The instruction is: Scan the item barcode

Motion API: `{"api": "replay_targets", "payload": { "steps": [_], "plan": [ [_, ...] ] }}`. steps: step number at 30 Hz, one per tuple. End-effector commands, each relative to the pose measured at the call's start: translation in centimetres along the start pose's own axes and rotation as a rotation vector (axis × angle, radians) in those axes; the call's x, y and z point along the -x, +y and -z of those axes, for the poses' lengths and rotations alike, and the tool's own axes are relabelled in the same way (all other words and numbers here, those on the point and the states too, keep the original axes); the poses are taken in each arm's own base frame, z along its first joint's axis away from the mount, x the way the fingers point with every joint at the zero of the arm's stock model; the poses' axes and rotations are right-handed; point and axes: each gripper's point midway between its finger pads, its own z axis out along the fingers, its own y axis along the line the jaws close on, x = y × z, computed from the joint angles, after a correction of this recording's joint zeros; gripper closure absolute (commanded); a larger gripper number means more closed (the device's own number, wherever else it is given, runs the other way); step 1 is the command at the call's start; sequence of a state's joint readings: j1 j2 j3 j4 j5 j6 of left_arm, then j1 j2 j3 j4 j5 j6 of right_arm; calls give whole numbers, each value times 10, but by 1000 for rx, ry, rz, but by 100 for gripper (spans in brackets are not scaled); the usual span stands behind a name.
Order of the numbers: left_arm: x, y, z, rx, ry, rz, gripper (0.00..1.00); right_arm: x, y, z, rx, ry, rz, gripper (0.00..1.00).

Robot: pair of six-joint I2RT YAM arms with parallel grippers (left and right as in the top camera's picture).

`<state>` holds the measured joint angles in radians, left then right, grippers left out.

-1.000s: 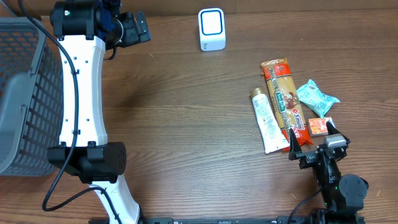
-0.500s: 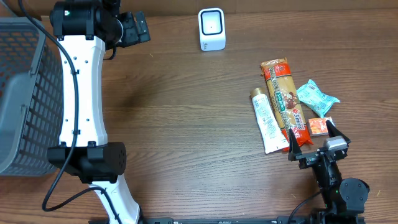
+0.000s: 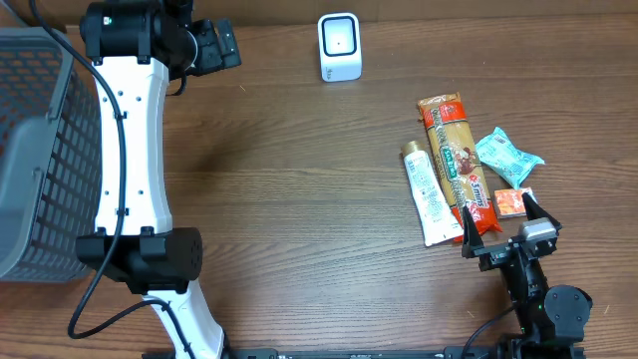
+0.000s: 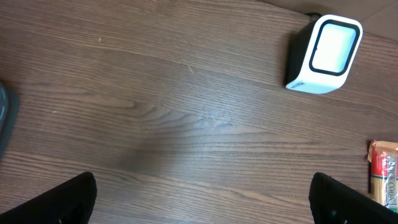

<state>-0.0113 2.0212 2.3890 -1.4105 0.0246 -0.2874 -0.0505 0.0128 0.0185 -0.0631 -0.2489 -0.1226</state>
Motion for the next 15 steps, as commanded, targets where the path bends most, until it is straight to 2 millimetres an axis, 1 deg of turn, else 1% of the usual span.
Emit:
{"api": "replay_targets", "payload": {
  "steps": [1, 2, 4, 7, 9, 12, 15],
  "plan": [
    [-3, 1, 4, 12, 3, -29, 0, -1, 2, 0, 8, -6, -8, 0],
    [-5, 1, 9, 16, 6, -43, 0, -1, 2, 0, 8, -6, -9, 0],
    [1, 6, 23, 47, -47, -50, 0, -1, 2, 0, 8, -6, -8, 0],
    [10, 5, 45, 29, -161, -52, 0, -1, 2, 0, 8, -6, -9, 0],
    [8, 1, 52, -13, -239, -77, 0, -1, 2, 0, 8, -6, -8, 0],
    [-5, -6, 56, -94, -377, -187, 0, -1, 2, 0, 8, -6, -9, 0],
    [-29, -14, 61, -167, -496, -327, 0, -1, 2, 0, 8, -6, -8, 0]
  ]
}}
